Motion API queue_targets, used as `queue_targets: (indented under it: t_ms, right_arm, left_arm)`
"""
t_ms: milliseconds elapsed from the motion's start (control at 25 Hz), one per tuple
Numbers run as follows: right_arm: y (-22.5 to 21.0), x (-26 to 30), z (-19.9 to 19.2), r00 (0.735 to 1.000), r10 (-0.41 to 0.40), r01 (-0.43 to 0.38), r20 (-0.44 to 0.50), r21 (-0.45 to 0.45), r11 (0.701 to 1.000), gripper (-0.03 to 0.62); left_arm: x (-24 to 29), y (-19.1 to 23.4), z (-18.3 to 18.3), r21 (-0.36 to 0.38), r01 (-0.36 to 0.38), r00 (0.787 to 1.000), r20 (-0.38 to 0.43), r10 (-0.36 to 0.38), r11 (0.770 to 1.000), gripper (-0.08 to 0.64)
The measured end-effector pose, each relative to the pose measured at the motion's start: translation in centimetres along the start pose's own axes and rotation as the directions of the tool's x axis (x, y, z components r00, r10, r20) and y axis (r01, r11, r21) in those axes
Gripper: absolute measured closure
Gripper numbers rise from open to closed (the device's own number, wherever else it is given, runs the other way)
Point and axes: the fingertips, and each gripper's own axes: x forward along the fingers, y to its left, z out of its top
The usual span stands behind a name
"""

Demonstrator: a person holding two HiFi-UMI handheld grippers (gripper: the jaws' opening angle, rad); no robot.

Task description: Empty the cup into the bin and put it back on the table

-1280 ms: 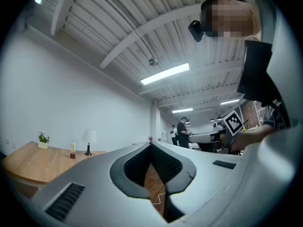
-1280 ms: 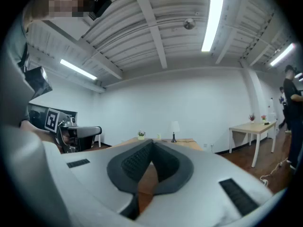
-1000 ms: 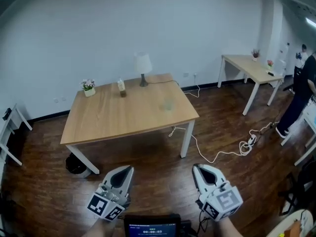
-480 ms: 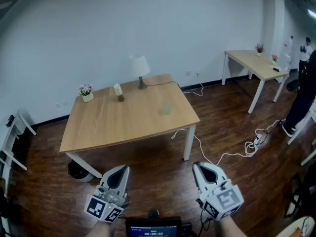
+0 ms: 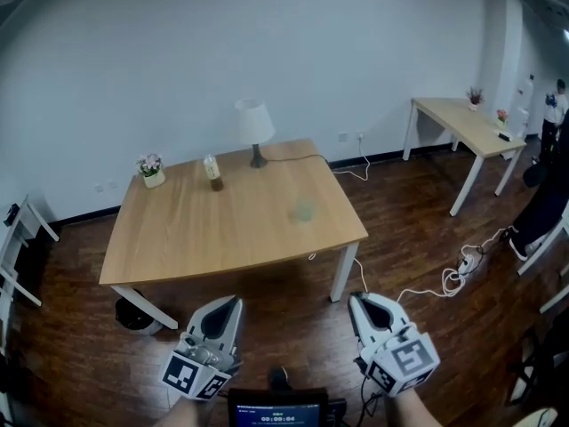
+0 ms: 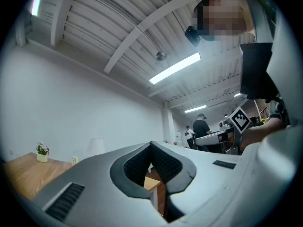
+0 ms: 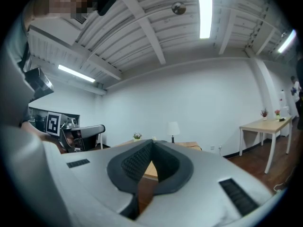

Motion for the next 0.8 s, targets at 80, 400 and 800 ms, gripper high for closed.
queue_targets:
  t_ms: [80, 400, 800]
  right_arm:
    - [-0.9, 2.0, 0.5, 1.0, -0.01, 0.01, 0.003, -0.004, 1.0, 0.592]
    - [-3.1, 10.0, 1.7, 1.0, -0.025, 0.025, -0.01, -0.026, 0.999, 0.592]
    - [-6.3, 18.2, 1.5, 0.996, -0.084, 0.083, -0.032, -0.013, 0.996, 0.592]
  left_arm:
    - [1.4, 1.7, -0.3, 0.005, 0.005, 1.0, 0.009, -0.005, 1.0, 0.56]
    - [6.6, 9.0, -1.1, 0.003, 0.006, 0.998, 0.055, -0.006, 1.0, 0.56]
    - [12.2, 16.3, -2.7, 0.025, 0.037, 0.995, 0.091, -0.039, 0.999, 0.56]
